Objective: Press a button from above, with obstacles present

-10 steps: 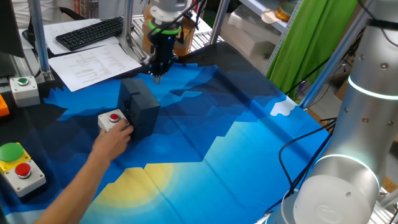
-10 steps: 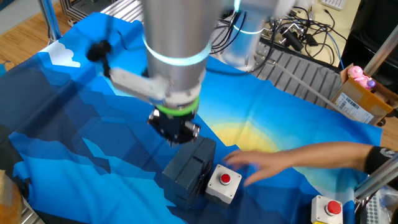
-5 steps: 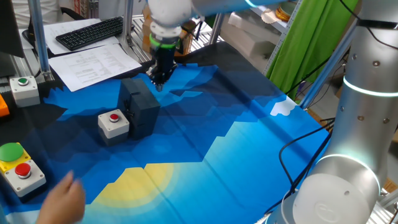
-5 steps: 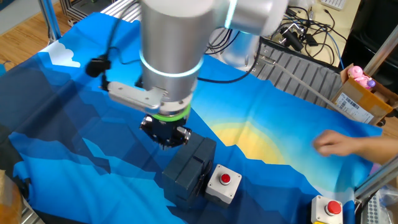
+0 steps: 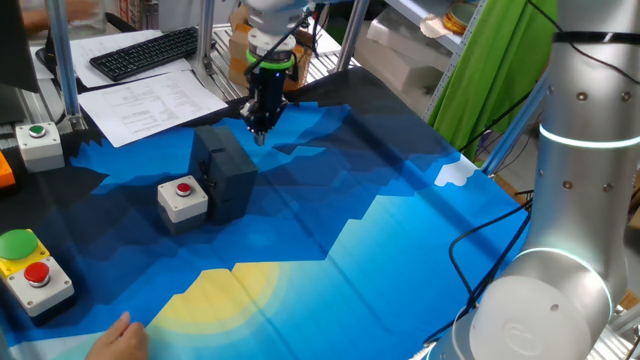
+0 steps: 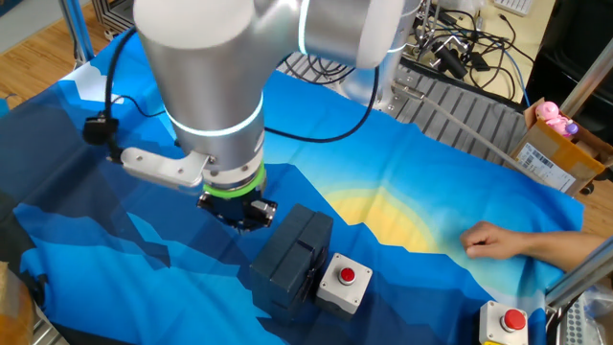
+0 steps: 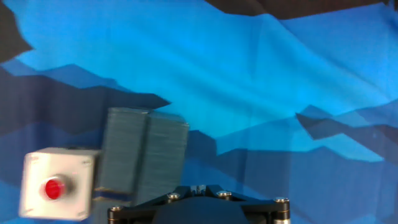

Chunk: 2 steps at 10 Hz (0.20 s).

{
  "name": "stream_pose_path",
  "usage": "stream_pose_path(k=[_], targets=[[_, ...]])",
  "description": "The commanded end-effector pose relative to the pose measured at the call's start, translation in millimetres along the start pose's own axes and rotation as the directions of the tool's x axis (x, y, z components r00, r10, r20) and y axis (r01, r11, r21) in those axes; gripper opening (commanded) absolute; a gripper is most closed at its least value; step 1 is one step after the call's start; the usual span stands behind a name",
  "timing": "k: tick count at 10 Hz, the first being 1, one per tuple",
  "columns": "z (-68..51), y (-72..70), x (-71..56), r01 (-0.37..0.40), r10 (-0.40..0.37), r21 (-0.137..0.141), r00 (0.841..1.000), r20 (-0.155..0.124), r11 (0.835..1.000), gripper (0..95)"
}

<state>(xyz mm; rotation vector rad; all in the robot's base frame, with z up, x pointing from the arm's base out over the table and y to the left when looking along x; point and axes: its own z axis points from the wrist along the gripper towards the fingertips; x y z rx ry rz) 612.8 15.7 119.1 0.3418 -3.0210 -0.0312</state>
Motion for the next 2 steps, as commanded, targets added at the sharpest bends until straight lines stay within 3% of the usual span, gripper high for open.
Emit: stream_pose_path(k=[1,2], targets=[[-2.4,-1.3,2.2,-0.008,0.008,-0.004,1.0,-0.014,1.0,0.0],[-2.0,-1.4,2.0,-0.014,0.014,-0.001,1.0,-0.018,1.0,0.0]])
